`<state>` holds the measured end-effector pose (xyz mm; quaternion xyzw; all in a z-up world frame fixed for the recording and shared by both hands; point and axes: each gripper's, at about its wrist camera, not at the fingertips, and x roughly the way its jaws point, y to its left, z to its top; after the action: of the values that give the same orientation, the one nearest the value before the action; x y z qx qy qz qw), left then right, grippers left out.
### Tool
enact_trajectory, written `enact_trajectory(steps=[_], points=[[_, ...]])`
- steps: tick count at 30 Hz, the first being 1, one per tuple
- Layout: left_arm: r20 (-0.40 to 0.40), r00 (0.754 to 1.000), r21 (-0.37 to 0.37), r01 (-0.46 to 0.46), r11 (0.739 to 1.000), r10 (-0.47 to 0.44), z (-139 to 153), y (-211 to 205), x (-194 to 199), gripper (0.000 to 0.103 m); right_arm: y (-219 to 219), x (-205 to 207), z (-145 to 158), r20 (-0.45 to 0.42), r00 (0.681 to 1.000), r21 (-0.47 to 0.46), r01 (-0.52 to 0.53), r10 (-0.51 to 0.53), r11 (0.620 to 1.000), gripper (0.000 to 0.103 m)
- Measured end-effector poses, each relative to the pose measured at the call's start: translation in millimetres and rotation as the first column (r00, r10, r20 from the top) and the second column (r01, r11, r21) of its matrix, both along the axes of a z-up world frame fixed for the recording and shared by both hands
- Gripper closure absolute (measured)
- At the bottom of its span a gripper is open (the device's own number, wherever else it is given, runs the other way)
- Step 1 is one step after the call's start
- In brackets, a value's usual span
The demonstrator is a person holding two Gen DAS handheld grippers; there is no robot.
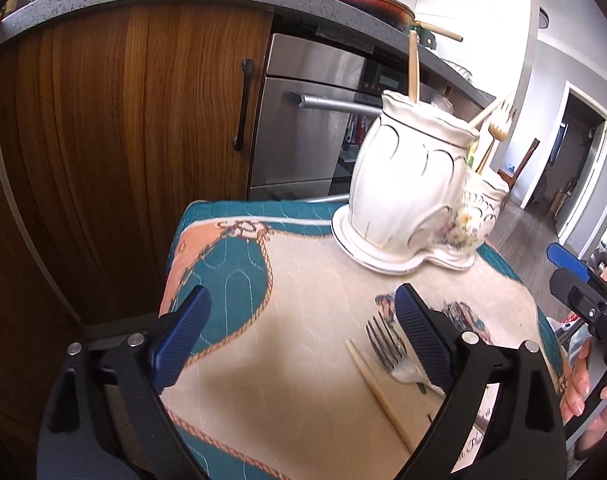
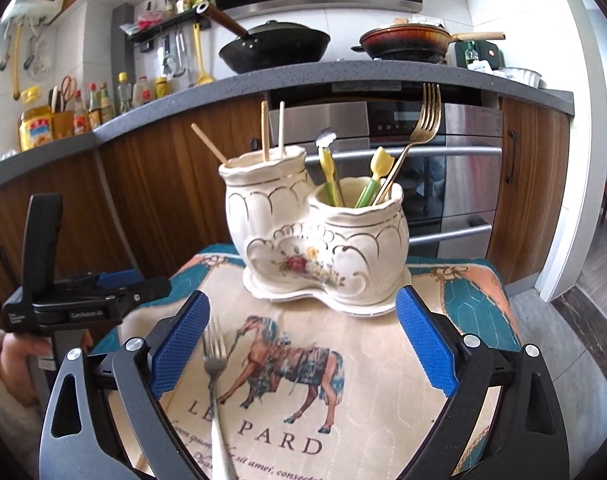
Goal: Organize utensils
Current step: 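Grasp the silver fork by its handle with the right gripper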
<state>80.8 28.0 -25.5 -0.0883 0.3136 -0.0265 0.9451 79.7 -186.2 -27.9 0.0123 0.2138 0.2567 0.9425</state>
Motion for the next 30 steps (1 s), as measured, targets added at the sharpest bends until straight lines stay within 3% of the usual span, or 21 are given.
enact_trajectory(steps=[5, 9, 14, 17, 24, 28, 30], points=[[-0.029, 0.999, 0.007, -0.015, 1.000, 0.015, -5.8, -1.1, -15.1, 0.009, 17.6, -1.0, -10.8, -0.061, 0.997, -0.116, -0.058, 0.051, 0.992, 0.009], [-0.067, 0.998, 0.037, -0.017, 0.999, 0.020, -13.7, -1.5, -24.8, 0.008, 39.7, -4.3, -29.2, -0.145, 0.983, -0.232, -0.145, 0.113, 0.962, 0.009], [-0.093, 0.996, 0.057, 0.014, 0.998, -0.009, -18.8, -4.1, -31.8, 0.008, 58.9, -12.2, -42.7, -0.190, 0.968, -0.308, -0.217, 0.163, 0.926, 0.012], [-0.118, 0.993, 0.035, 0.028, 0.999, -0.024, -22.0, -2.4, -28.9, 0.008, 68.0, -14.4, -46.4, -0.220, 0.958, -0.320, -0.250, 0.185, 0.914, 0.022], [-0.147, 0.988, -0.022, 0.046, 0.999, -0.049, -26.7, 3.5, -24.5, 0.008, 83.4, -12.2, -57.4, -0.269, 0.943, -0.349, -0.283, 0.194, 0.893, 0.062], [-0.147, 0.987, -0.007, 0.058, 0.998, -0.058, -26.7, -0.2, -24.0, 0.008, 87.0, -10.0, -59.7, -0.297, 0.933, -0.319, -0.298, 0.204, 0.900, 0.072], [-0.144, 0.988, 0.007, 0.064, 0.998, -0.063, -26.2, -2.8, -24.3, 0.008, 90.3, -6.5, -62.0, -0.309, 0.925, -0.301, -0.317, 0.223, 0.899, 0.086]])
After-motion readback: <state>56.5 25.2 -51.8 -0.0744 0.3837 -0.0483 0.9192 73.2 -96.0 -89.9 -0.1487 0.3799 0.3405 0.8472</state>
